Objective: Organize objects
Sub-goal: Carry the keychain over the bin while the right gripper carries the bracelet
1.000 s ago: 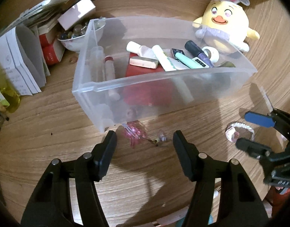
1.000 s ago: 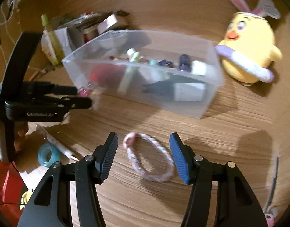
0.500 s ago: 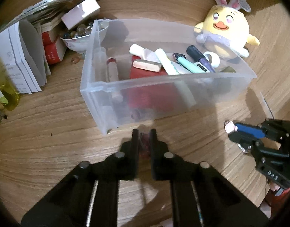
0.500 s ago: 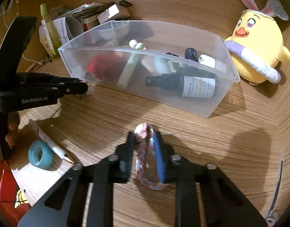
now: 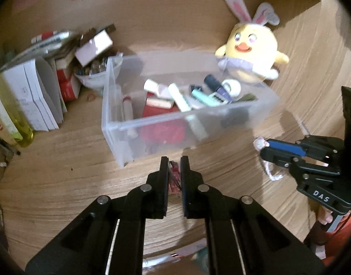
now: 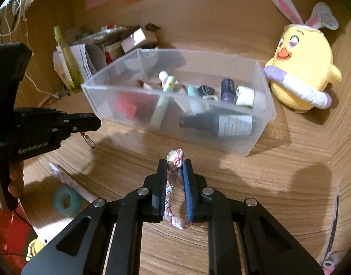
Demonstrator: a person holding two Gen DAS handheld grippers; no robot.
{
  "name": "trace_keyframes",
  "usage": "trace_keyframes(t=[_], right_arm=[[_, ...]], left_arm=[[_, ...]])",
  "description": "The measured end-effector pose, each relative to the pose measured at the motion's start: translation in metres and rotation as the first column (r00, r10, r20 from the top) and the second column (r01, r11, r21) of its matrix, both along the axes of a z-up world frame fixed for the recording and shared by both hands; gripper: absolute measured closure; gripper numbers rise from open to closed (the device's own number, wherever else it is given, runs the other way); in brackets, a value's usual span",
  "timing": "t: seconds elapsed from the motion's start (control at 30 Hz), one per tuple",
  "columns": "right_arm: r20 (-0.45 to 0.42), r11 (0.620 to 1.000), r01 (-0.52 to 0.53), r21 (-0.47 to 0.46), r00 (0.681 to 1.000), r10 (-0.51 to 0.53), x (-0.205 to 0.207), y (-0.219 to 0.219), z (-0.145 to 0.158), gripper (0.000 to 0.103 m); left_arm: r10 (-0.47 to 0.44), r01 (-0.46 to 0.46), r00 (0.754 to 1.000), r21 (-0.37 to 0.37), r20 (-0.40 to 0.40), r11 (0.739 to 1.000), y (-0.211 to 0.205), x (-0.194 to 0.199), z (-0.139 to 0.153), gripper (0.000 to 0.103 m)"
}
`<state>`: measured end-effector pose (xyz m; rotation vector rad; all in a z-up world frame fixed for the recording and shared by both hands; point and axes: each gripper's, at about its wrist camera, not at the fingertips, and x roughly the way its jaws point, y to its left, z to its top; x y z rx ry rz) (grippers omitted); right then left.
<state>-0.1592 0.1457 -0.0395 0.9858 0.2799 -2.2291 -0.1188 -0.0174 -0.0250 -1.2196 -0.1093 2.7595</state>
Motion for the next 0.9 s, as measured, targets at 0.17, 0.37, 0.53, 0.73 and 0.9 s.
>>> trace_keyframes(t=[0.17,0.37,0.53,0.73,0.9], right_arm=[[-0.028,0.999,0.011,-0.034,1.0,-0.012,0.001,0.004,0.016,0.091],[-0.075,0.997,0.012,-0.072,0.997,-0.017,0.005,0.005,0.038,0.091],[-0.111,0.996,0.008,-0.094,0.994,-0.019,0.005,0.004,0.053,0.091],[-0.154,0.994,0.007,-0.109,0.988,-0.024,-0.001,0.002,0.07,0.091],[-0.187,0.993,0.017,-0.113,0.982,-0.038,-0.009,-0.001,0.082,0.091]], left_arm=[[-0.006,0.007,0.998,0.017,-0.058,1.0,0.003,0.005,0.02,0.095],[-0.002,0.007,0.994,0.042,-0.112,0.999,0.003,0.007,0.039,0.095],[0.004,0.004,0.99,0.058,-0.144,0.998,0.001,0.005,0.052,0.095],[0.013,-0.002,0.985,0.065,-0.171,0.998,0.001,0.0,0.062,0.095],[0.024,-0.011,0.983,0.073,-0.182,0.997,-0.002,-0.01,0.067,0.095]])
